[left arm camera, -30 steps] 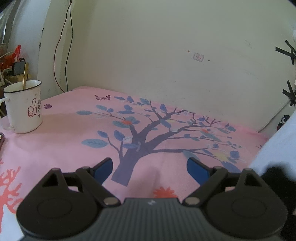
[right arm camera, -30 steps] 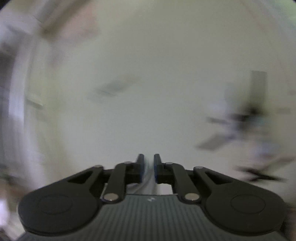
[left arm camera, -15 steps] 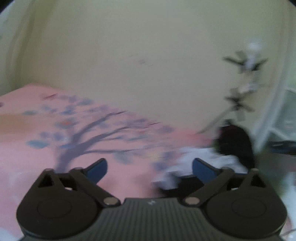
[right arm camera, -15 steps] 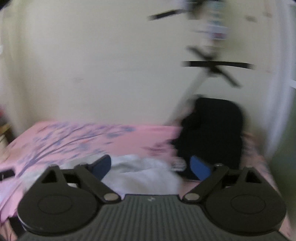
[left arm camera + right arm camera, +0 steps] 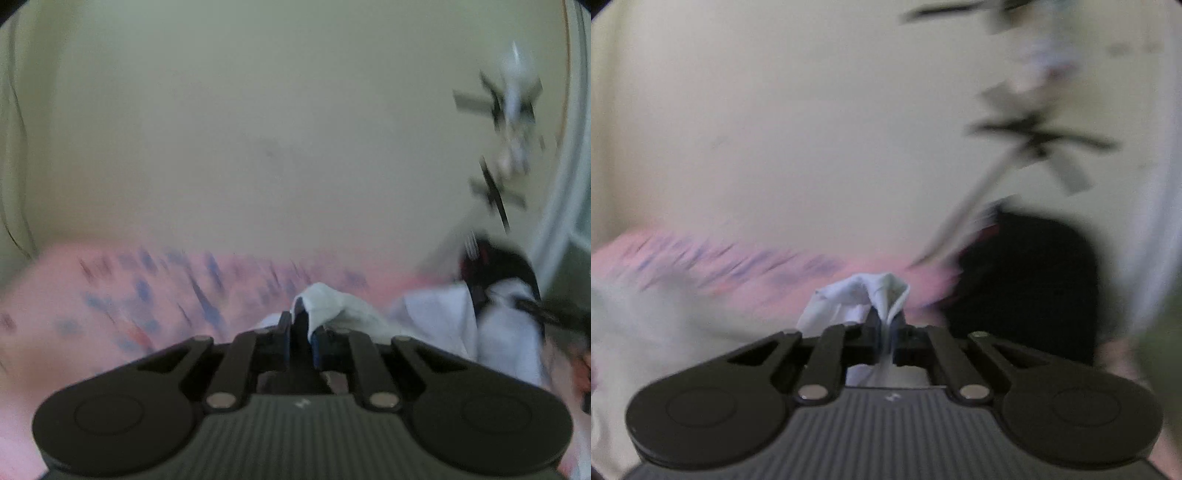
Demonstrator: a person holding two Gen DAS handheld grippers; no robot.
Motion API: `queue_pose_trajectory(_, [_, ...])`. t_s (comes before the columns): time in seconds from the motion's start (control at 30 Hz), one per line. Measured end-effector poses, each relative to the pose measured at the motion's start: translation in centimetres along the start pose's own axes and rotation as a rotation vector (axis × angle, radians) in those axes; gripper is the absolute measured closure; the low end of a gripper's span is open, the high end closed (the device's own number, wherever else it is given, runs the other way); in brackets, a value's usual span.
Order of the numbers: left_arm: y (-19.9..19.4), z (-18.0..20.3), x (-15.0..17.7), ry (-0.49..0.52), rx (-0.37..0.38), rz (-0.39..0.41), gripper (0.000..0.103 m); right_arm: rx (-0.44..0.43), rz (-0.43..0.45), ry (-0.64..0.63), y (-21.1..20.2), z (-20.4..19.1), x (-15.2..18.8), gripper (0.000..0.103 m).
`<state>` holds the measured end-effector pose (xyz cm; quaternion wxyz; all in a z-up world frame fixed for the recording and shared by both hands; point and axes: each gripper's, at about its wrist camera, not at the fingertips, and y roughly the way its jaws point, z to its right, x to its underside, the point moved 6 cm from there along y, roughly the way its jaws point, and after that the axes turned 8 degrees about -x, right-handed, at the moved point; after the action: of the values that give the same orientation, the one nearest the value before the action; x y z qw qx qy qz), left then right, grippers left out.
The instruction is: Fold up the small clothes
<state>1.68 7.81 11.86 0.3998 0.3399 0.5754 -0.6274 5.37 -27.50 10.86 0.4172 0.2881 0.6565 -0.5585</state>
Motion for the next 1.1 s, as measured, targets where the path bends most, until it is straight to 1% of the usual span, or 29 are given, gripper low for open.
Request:
queue_pose_trajectory(0.03, [-1.0,0.0,-2.0,0.018,-0.014,0.041,0.095,0.012,0.017,0.031,-1.4,1.4,-1.0,0.068])
queue_pose_trajectory(0.07, [-2.2,0.3,-3.8,0.033,-0.014,0.079,0.095,-0.017,0.030,0.073,-2.7,2.2,-1.9,0.046])
queue_pose_trajectory(0.1, [-3.1,0.8,-5.2,0.049,-0.001,0.108,0.095,-0.057,0.063,0.109,-4.3,2.4,-2.8,0.031])
queue_pose_trajectory(0.13, [-3.9,1.7,-6.4,0.069,0.019,0.130,0.095,-0.158,0.113,0.108,-6.2,1.6,-3.6,0.031])
queue_pose_trajectory(0.17, [-5.0,3.3,-7.8,0.101,0.046,0.156,0.095,-0.266,0.142,0.079,-7.9,0.1,-4.4,0.031])
queue_pose_trajectory(0.27, [-7.2,7.7,-9.7,0.172,0.125,0.200,0.094,-0.503,0.177,-0.026,-11.4,-6.1,-5.6,0.025])
queue_pose_trajectory(0.3, [-8.0,9.5,-10.0,0.195,0.161,0.213,0.094,-0.577,0.167,-0.063,-12.0,-8.4,-5.5,0.024])
queue_pose_trajectory(0.33, [-8.8,10.9,-10.2,0.214,0.188,0.223,0.094,-0.628,0.139,-0.098,-11.3,-10.8,-5.1,0.024])
queue_pose_trajectory(0.37, [-9.7,12.7,-10.3,0.237,0.222,0.235,0.094,-0.660,0.101,-0.138,-10.9,-13.2,-4.5,0.024])
queue_pose_trajectory(0.4, [-10.2,14.0,-10.4,0.253,0.249,0.242,0.094,-0.661,0.086,-0.173,-10.2,-15.0,-4.0,0.025])
queue_pose_trajectory(0.43, [-10.9,15.3,-10.4,0.274,0.276,0.248,0.094,-0.630,0.097,-0.212,-9.5,-16.6,-3.7,0.046])
queue_pose_trajectory(0.47, [-11.6,16.5,-10.1,0.303,0.295,0.252,0.093,-0.588,0.107,-0.237,-8.7,-17.4,-3.8,0.060])
queue_pose_trajectory(0.5, [-12.1,17.4,-9.6,0.338,0.279,0.249,0.091,-0.570,0.121,-0.219,-8.4,-17.3,-4.3,0.095])
queue_pose_trajectory(0.53, [-12.6,17.7,-9.1,0.362,0.249,0.263,0.087,-0.591,0.119,-0.137,-8.2,-16.2,-5.4,0.101])
queue_pose_trajectory(0.57, [-13.3,17.4,-8.5,0.387,0.229,0.304,0.084,-0.623,0.129,-0.024,-8.3,-14.3,-6.4,0.102])
queue_pose_trajectory(0.6, [-13.6,17.1,-8.1,0.398,0.224,0.323,0.074,-0.602,0.173,0.078,-8.8,-11.3,-7.4,0.103])
queue_pose_trajectory(0.63, [-13.7,16.6,-7.8,0.396,0.214,0.326,0.063,-0.549,0.222,0.135,-9.3,-8.3,-8.0,0.102])
queue_pose_trajectory(0.67, [-13.8,15.8,-7.4,0.380,0.199,0.316,0.057,-0.486,0.270,0.202,-10.1,-4.6,-8.1,0.102])
queue_pose_trajectory(0.7, [-13.4,14.3,-6.7,0.354,0.173,0.298,0.055,-0.418,0.295,0.275,-10.8,-1.0,-7.7,0.102])
queue_pose_trajectory(0.73, [-13.1,12.9,-5.9,0.335,0.142,0.282,0.055,-0.354,0.303,0.338,-11.5,2.2,-6.7,0.100])
queue_pose_trajectory(0.77, [-12.3,11.7,-4.8,0.313,0.112,0.248,0.054,-0.295,0.297,0.396,-12.4,5.3,-5.3,0.099])
queue_pose_trajectory(0.8, [-11.5,10.9,-3.6,0.291,0.114,0.210,0.053,-0.244,0.279,0.445,-13.2,8.0,-3.4,0.089])
queue_pose_trajectory(0.83, [-11.1,10.3,-2.6,0.274,0.131,0.177,0.051,-0.214,0.245,0.482,-13.8,10.3,-1.2,0.060])
queue_pose_trajectory(0.87, [-10.0,10.1,-0.9,0.253,0.165,0.123,0.050,-0.178,0.205,0.514,-14.1,11.9,0.9,0.052])
queue_pose_trajectory(0.9, [-9.4,10.4,0.4,0.247,0.188,0.087,0.050,-0.138,0.162,0.544,-15.0,13.7,3.7,0.049])
queue_pose_trajectory(0.97, [-7.5,11.6,2.9,0.265,0.219,0.025,0.050,-0.087,0.064,0.587,-16.2,15.3,8.7,0.049])
queue_pose_trajectory(1.0, [-6.3,12.6,4.1,0.285,0.227,-0.005,0.049,-0.070,0.039,0.607,-17.1,16.1,10.6,0.049])
queue_pose_trajectory(1.07, [-3.8,14.4,5.7,0.314,0.259,-0.075,0.045,-0.047,0.004,0.631,-18.7,16.6,13.7,0.049])
queue_pose_trajectory(1.1, [-2.8,14.8,6.5,0.326,0.265,-0.100,0.039,-0.043,-0.005,0.615,-19.0,16.2,14.5,0.049])
